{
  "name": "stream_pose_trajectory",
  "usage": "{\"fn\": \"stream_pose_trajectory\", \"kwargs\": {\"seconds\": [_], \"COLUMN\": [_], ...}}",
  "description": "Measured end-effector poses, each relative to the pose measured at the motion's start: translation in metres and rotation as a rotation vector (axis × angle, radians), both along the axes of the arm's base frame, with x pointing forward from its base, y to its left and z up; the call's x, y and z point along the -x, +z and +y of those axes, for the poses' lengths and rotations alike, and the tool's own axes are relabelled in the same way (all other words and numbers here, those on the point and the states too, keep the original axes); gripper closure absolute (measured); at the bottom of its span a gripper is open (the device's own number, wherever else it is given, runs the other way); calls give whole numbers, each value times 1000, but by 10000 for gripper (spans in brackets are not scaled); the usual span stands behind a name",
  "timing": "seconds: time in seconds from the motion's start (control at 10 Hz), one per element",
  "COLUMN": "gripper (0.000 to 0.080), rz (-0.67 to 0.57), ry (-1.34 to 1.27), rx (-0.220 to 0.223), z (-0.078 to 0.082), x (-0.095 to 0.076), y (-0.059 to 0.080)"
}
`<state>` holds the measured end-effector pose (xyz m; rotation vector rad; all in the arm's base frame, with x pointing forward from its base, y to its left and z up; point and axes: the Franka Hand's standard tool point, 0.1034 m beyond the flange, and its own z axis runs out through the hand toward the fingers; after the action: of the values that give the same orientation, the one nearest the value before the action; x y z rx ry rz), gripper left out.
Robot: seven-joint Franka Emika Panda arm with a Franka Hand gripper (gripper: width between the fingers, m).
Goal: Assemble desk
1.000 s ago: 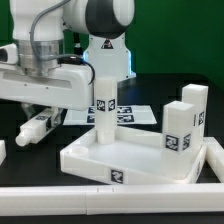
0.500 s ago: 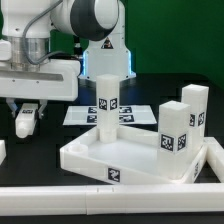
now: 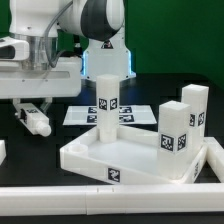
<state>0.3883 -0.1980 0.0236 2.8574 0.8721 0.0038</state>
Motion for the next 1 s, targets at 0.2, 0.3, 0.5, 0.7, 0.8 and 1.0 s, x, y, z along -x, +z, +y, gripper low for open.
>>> {"fn": "stream_pose_trajectory", "kwargs": {"seconds": [0.2, 0.3, 0.5, 0.7, 0.8, 1.0], "gripper": [511, 511, 511, 511, 511, 511], "rz": [18, 31, 134, 132, 142, 164], "ry": [83, 134, 165, 265, 321, 465], "rx": [3, 3, -93, -80, -78, -70], "z": [0, 2, 37, 39, 38, 38], "x": [0, 0, 4, 4, 5, 5], "y": [-2, -2, -4, -5, -5, -6]}}
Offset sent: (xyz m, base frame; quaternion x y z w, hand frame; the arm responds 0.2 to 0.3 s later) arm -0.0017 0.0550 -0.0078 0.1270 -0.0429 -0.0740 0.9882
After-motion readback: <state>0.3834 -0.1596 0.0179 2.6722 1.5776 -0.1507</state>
